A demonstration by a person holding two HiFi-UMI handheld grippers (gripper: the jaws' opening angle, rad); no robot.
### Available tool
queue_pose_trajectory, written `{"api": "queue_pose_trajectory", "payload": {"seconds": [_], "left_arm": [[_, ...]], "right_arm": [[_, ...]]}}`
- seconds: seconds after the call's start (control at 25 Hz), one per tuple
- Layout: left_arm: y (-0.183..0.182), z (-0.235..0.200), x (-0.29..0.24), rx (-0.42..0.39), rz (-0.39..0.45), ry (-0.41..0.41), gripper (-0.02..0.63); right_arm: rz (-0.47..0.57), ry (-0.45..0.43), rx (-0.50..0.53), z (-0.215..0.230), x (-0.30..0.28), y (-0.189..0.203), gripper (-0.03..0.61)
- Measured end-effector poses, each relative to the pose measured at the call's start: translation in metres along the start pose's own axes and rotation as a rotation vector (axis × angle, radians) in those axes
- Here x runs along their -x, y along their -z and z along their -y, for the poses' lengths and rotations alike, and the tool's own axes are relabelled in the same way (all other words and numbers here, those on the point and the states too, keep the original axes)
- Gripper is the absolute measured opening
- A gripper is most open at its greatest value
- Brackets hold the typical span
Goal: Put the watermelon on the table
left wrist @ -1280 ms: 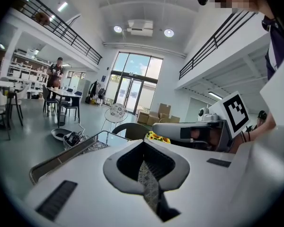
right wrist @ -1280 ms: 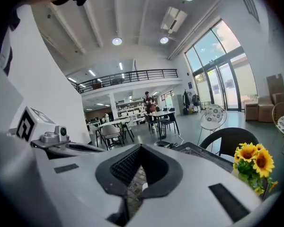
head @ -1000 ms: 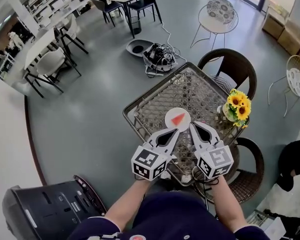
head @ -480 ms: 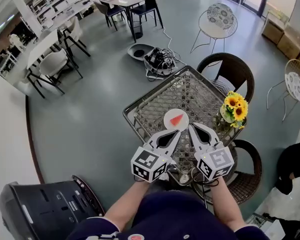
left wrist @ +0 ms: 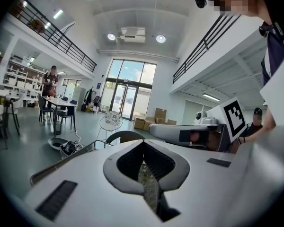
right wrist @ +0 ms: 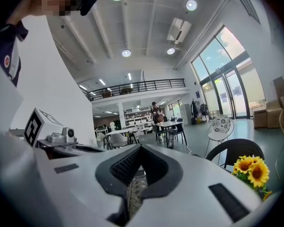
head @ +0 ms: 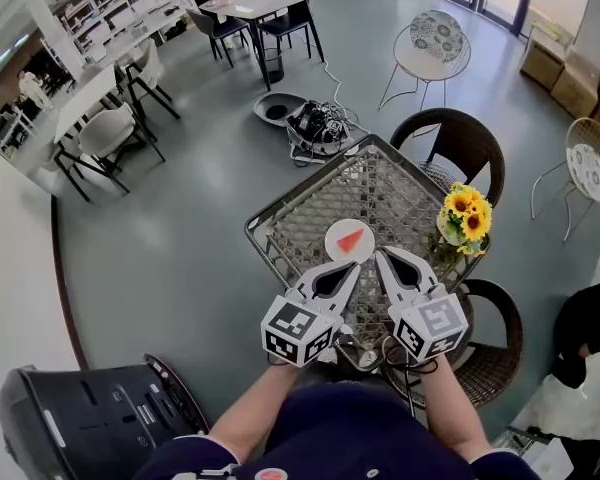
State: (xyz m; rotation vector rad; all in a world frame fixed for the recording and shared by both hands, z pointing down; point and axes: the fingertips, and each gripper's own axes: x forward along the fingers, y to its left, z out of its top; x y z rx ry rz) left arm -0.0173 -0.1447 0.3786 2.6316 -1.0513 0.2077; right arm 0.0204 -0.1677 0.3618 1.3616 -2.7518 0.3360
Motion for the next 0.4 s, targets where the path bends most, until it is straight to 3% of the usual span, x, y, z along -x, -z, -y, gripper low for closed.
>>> {"api": "queue_pose_trajectory", "payload": {"seconds": [0.4], "left_arm": [[-0.0010, 0.0040, 0.0054, -0.008, 0.001, 0.000, 0.005]], "right_arm": [[0.021, 0.005, -0.003, -0.0034, 0.0040, -0.0058, 0.005]]}}
